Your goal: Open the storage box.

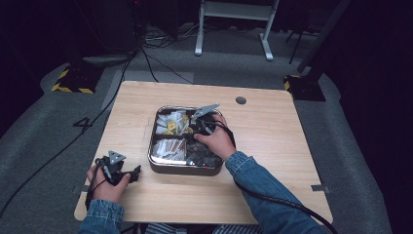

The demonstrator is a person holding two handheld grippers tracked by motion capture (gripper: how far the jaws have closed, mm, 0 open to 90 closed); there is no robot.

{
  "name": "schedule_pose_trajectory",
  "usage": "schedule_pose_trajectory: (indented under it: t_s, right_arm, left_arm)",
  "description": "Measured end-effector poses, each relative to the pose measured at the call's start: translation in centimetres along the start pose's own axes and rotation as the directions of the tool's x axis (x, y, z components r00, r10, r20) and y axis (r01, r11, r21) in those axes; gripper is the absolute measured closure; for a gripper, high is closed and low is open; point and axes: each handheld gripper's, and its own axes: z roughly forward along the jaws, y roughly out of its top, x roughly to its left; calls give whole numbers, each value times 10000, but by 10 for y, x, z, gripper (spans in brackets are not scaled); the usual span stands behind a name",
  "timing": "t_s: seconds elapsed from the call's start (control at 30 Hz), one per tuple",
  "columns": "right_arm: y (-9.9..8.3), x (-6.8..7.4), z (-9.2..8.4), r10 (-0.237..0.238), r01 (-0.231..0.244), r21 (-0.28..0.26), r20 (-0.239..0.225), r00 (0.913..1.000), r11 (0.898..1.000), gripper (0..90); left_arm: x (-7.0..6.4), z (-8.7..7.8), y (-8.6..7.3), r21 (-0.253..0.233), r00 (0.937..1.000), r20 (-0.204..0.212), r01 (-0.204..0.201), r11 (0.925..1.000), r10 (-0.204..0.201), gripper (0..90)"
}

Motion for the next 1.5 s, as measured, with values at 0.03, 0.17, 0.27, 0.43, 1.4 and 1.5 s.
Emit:
schedule_pose_trajectory:
  t_s: [0.03, 0.17, 0.27, 0.43, 1.4, 1.5]
  right_arm:
    - [0, 0, 1, -51, 51, 50, -4, 10000, 10000, 536]
    - [0, 2, 3, -219, 219, 30, 64, 9997, 9998, 584]
    - [0, 4, 3, -558, 558, 33, 200, 9982, 9984, 587]
    - [0, 3, 3, -464, 463, 64, 170, 9988, 9989, 588]
    - [19, 6, -29, -724, 752, -620, 461, 9963, 9952, 589]
    - [20, 3, -36, -666, 697, -799, 412, 9969, 9944, 589]
  left_arm:
    - [0, 0, 0, 0, 10000, 0, -1, 10000, 1, 158]
    - [0, 0, 0, -6, 10000, -8, 20, 10000, -20, 158]
    - [0, 0, 0, -1, 10000, -7, 16, 10000, -16, 158]
    - [0, 0, 0, 1, 10000, 0, 0, 10000, 0, 158]
    - [0, 0, 0, -6, 10000, 13, -7, 10000, 7, 158]
    - [0, 0, 0, -9, 10000, 14, -34, 10000, 34, 158]
